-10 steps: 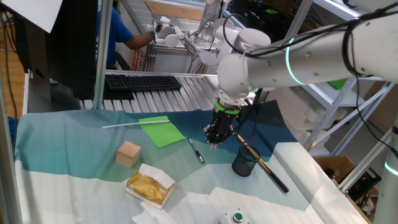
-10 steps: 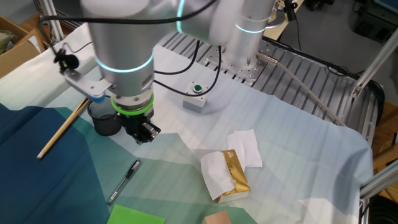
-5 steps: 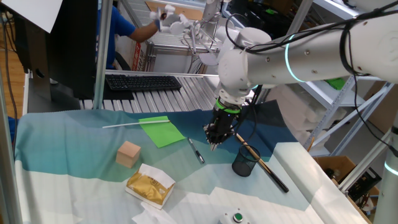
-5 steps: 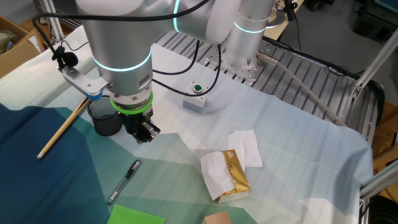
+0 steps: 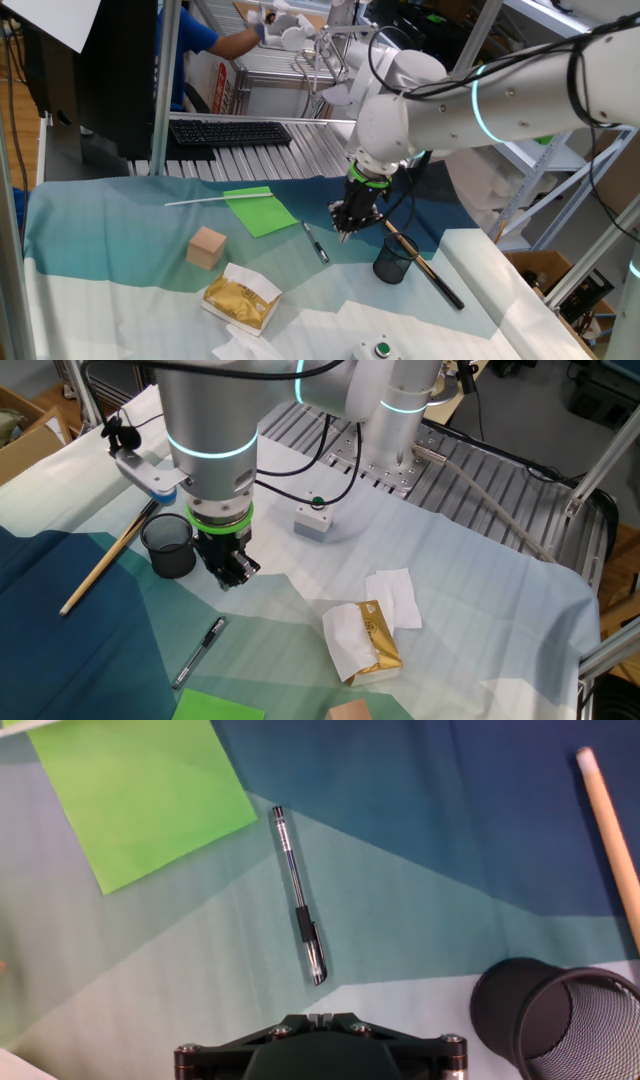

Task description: Put the pen into the pen holder

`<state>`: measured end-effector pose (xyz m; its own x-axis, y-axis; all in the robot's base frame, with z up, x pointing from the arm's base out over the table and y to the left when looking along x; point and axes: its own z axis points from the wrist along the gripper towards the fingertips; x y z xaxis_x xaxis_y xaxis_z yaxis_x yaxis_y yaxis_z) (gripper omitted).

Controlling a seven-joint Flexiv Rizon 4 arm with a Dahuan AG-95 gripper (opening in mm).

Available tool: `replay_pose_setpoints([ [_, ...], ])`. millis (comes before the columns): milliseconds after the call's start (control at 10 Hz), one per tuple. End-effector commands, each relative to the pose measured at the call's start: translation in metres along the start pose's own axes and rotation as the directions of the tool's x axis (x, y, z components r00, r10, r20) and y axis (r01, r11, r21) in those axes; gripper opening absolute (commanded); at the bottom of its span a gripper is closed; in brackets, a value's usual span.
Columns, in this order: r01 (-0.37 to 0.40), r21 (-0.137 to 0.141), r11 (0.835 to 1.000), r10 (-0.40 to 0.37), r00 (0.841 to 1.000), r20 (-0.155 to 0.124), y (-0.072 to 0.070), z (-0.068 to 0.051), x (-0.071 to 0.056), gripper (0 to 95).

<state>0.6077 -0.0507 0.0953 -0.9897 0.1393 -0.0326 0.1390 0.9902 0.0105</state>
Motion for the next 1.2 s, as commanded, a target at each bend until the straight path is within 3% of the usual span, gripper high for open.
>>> replay_pose_setpoints([
  [100, 0.007, 0.000, 1.000, -0.007, 1.000, 0.012, 0.001, 0.001, -0.003, 0.0],
  [300, 0.001, 0.020, 1.000, -0.001, 1.000, 0.016, 0.001, 0.001, -0.003, 0.0],
  [700, -0.008, -0.004, 1.000, 0.008, 1.000, 0.020, 0.001, 0.001, -0.003, 0.0],
  [1000, -0.014, 0.000, 1.000, 0.014, 1.000, 0.025, 0.001, 0.001, -0.003, 0.0],
  [1100, -0.005, -0.005, 1.000, 0.005, 0.999, 0.051, -0.001, 0.002, -0.010, 0.0],
  [1200, 0.011, -0.012, 1.000, -0.011, 0.999, 0.042, -0.006, 0.003, -0.024, 0.0],
])
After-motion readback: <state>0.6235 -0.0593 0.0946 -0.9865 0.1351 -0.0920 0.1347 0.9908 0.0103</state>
